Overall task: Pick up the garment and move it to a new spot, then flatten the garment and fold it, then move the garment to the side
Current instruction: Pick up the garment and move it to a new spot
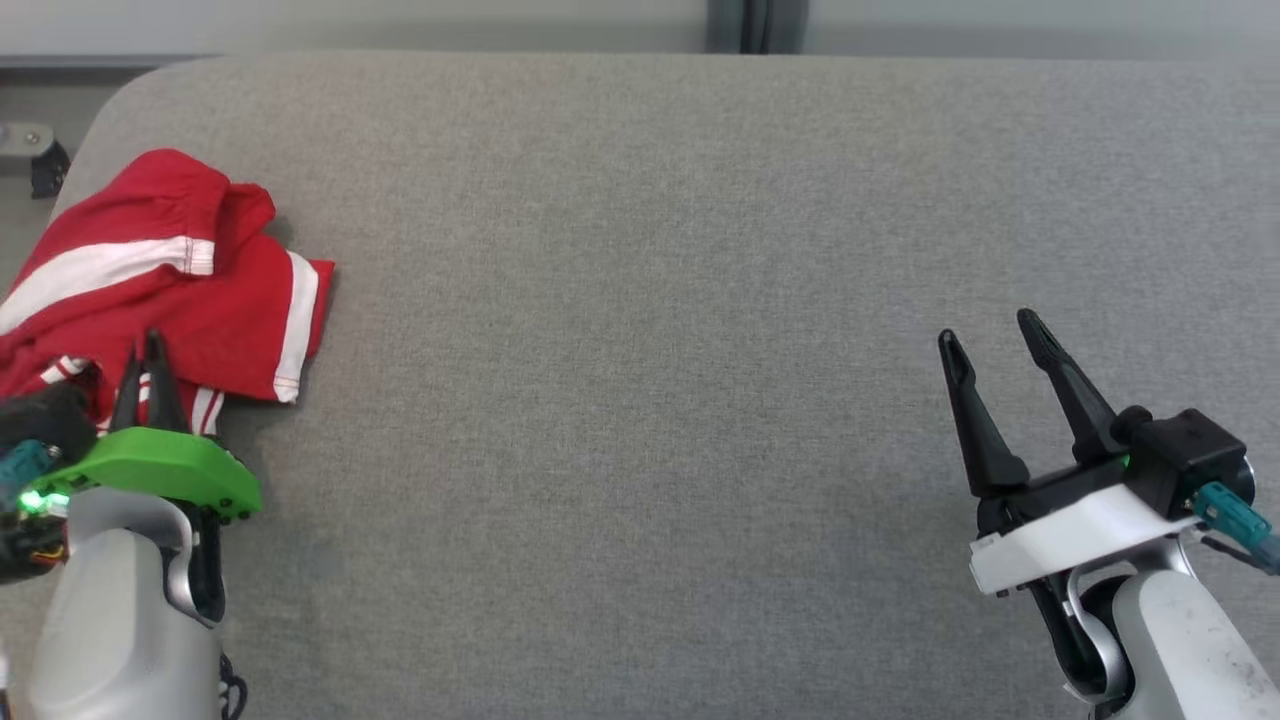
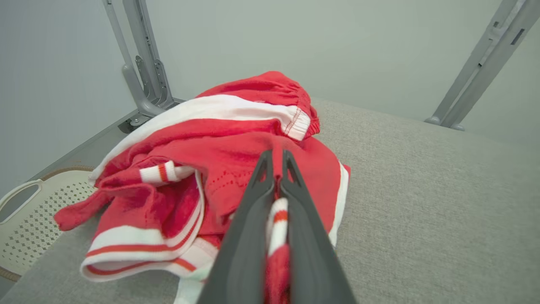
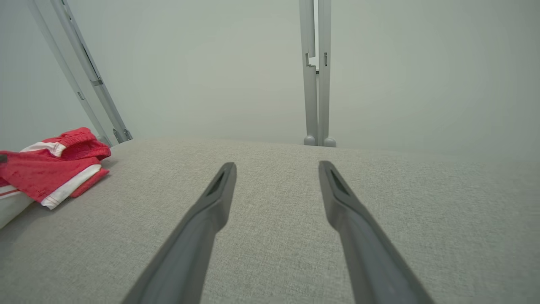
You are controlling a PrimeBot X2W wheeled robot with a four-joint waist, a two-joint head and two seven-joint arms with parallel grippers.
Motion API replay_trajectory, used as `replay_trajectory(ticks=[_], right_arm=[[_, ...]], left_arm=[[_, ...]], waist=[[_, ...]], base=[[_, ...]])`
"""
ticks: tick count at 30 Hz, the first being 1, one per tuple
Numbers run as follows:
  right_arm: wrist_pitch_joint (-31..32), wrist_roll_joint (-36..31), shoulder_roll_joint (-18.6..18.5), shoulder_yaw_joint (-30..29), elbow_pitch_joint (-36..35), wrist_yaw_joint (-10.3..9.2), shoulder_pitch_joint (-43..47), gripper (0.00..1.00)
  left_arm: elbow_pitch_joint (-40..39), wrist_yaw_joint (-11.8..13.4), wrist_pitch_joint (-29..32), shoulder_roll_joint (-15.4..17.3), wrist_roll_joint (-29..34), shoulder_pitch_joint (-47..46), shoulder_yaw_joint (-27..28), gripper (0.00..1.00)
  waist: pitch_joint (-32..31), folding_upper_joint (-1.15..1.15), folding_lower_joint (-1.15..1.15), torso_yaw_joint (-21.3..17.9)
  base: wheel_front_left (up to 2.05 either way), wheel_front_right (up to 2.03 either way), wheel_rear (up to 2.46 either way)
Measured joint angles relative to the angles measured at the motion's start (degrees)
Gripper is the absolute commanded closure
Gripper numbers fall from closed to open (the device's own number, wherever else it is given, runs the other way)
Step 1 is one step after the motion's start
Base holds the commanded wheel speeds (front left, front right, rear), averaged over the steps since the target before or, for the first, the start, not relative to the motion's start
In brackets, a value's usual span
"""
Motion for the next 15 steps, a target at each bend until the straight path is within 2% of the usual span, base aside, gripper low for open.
replay_trajectory(ticks=[3, 9, 15], right_arm=[[0.4, 0.0, 0.3, -0.4, -0.2, 0.0, 1.7, 0.0], [1.5, -0.4, 1.1, -1.8, -1.5, 0.0, 4.8, 0.0], [2.5, -0.5, 1.5, -2.6, -2.9, 0.0, 6.0, 0.0]], left_arm=[[-5.6, 0.3, 0.2, -2.0, 0.9, 3.6, -1.7, 1.0], [-17.1, 0.3, 4.4, -5.3, 2.9, 9.4, -7.6, 1.0], [-24.9, -0.6, 9.5, -8.2, 3.5, 11.3, -17.4, 1.0]], waist=[[-2.3, 0.0, 0.0, -1.4], [-5.7, 0.0, 0.0, -4.9], [-7.6, 0.0, 0.0, -9.1]], base=[[0.0, 0.0, 0.0], [0.0, 0.0, 0.0], [0.0, 0.0, 0.0]])
